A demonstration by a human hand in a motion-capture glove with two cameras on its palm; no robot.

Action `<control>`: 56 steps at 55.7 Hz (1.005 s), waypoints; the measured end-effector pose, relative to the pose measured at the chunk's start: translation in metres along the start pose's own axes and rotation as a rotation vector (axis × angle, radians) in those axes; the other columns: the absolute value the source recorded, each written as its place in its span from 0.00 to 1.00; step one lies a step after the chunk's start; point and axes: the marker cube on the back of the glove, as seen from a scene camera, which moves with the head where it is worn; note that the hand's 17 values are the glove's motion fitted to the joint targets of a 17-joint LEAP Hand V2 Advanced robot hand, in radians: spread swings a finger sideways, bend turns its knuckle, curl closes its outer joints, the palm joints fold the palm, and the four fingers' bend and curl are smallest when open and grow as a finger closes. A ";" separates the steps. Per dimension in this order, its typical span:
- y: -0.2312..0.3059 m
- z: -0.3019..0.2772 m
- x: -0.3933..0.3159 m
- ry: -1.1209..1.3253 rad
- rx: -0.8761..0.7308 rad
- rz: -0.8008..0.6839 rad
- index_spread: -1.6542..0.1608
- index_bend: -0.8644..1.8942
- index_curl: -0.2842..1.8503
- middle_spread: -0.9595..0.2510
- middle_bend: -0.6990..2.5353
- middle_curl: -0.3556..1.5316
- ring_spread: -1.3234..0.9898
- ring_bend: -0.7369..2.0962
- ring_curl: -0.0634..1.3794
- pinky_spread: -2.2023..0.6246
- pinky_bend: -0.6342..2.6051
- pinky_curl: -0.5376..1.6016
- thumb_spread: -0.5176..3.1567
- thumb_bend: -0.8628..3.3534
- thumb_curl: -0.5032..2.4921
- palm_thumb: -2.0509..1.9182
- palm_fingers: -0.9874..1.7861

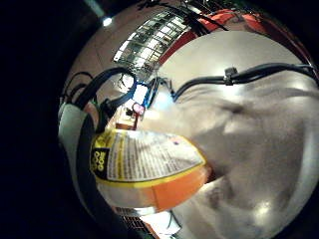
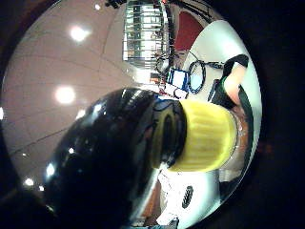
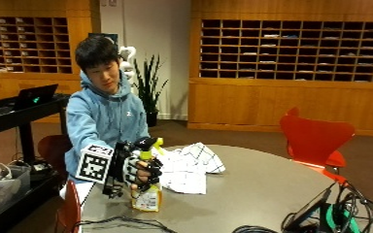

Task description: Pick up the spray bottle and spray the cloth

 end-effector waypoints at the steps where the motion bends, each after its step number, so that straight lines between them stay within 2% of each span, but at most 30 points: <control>1: 0.000 0.001 0.000 -0.001 0.004 0.001 0.76 0.39 0.30 0.60 0.33 0.41 0.47 0.45 0.31 0.67 0.34 0.42 0.27 0.20 0.35 0.77 0.82; 10: -0.005 0.003 -0.004 0.006 -0.023 0.026 0.76 0.38 0.31 0.61 0.36 0.43 0.48 0.45 0.32 0.67 0.33 0.42 0.25 0.20 0.37 0.77 0.83; 34: -0.007 0.003 -0.005 0.039 -0.138 -0.029 0.78 0.42 0.35 0.63 0.37 0.44 0.48 0.45 0.34 0.67 0.30 0.43 0.20 0.20 0.39 0.76 0.84; 56: -0.012 0.006 -0.006 0.041 -0.083 -0.052 0.79 0.43 0.37 0.65 0.39 0.45 0.49 0.44 0.34 0.67 0.30 0.43 0.19 0.20 0.40 0.76 0.86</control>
